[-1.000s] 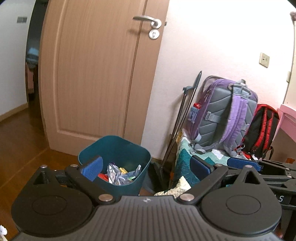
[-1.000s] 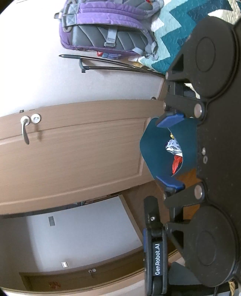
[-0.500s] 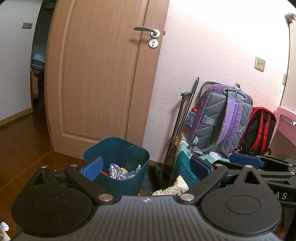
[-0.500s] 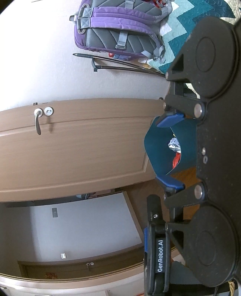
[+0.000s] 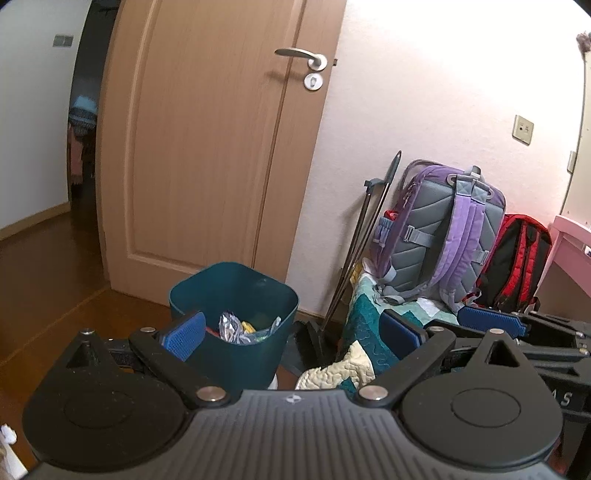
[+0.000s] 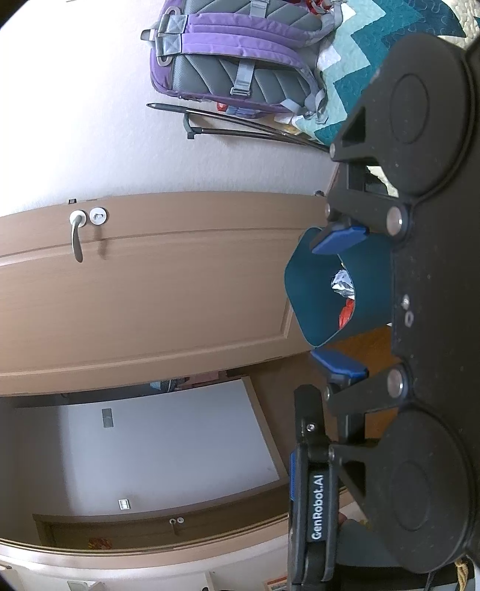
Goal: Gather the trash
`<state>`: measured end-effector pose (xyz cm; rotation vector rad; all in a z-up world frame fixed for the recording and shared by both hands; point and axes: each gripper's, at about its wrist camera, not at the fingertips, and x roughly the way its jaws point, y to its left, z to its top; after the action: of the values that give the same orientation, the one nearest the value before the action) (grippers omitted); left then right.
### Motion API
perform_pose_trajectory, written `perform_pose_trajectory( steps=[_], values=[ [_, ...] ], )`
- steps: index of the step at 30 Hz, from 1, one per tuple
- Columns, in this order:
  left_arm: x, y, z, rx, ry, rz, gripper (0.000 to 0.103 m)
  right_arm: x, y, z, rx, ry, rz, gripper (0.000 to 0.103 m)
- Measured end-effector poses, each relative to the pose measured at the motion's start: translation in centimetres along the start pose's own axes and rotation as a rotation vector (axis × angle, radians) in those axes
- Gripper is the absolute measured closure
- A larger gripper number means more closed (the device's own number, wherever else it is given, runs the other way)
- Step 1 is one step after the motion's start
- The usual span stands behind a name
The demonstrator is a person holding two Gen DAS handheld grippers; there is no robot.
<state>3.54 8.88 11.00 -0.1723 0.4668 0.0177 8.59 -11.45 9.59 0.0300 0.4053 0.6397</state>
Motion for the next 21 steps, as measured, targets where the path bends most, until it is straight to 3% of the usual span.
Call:
perform_pose_trajectory(
  steps=[21],
  values=[
    [-2.0, -0.8, -1.8, 0.013, -0.036, -0.012, 0.002, -2.1, 1.2, -0.5, -0.056, 0.026, -0.020, 0.046]
  ],
)
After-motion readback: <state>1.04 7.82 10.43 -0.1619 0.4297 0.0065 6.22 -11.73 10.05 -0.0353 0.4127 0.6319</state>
